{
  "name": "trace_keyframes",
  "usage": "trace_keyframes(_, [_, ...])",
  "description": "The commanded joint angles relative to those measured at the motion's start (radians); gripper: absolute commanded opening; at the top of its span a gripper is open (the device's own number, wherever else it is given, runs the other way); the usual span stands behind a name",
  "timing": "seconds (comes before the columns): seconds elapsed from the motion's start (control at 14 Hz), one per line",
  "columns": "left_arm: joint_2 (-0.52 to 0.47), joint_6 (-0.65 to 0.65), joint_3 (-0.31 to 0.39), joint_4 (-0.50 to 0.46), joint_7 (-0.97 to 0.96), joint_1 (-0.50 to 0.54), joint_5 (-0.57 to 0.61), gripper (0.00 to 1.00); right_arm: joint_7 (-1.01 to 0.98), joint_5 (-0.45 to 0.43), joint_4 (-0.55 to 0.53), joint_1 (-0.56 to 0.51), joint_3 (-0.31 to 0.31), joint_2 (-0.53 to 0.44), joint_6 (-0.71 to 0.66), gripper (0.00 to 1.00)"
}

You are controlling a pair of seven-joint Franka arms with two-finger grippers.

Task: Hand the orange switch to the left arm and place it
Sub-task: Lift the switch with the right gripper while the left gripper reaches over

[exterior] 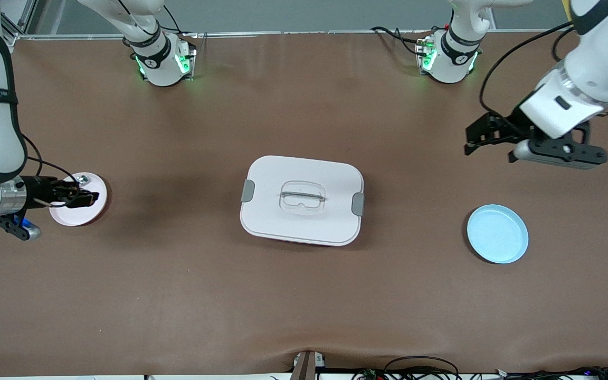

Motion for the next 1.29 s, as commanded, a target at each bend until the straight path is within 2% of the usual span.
trace_keyframes(0.0, [-0.006,0.097,-0.005,-0.062,0.012,-0.022,-0.120,1.00,0.130,0.110,0.016,0.032,-0.005,-0.034,-0.065,0.00])
trace_keyframes(0.29, [-0.001,0.211,-0.052,-0.117,0.029,-0.024,-0.300,1.00,0.334,0.231,0.016,0.121,-0.005,-0.088,-0.082,0.00])
trace_keyframes(0.5, [0.019,0.237,-0.063,-0.125,0.096,-0.028,-0.462,1.00,0.466,0.304,0.038,0.198,-0.005,-0.088,-0.062,0.00])
trace_keyframes(0.65, [0.037,0.268,-0.092,-0.126,0.124,-0.027,-0.550,1.00,0.552,0.337,0.049,0.248,-0.005,-0.088,-0.014,0.00])
trace_keyframes(1.0, [0.082,0.458,-0.201,-0.148,0.167,-0.025,-0.731,1.00,0.831,0.419,0.101,0.405,-0.005,-0.079,0.125,0.00])
trace_keyframes(1.08, [0.092,0.487,-0.215,-0.148,0.172,-0.028,-0.766,0.98,0.863,0.460,0.105,0.417,-0.007,-0.079,0.157,0.00])
trace_keyframes(1.22, [0.115,0.548,-0.246,-0.146,0.172,-0.033,-0.779,0.94,0.911,0.473,0.105,0.451,-0.007,-0.078,0.201,0.00])
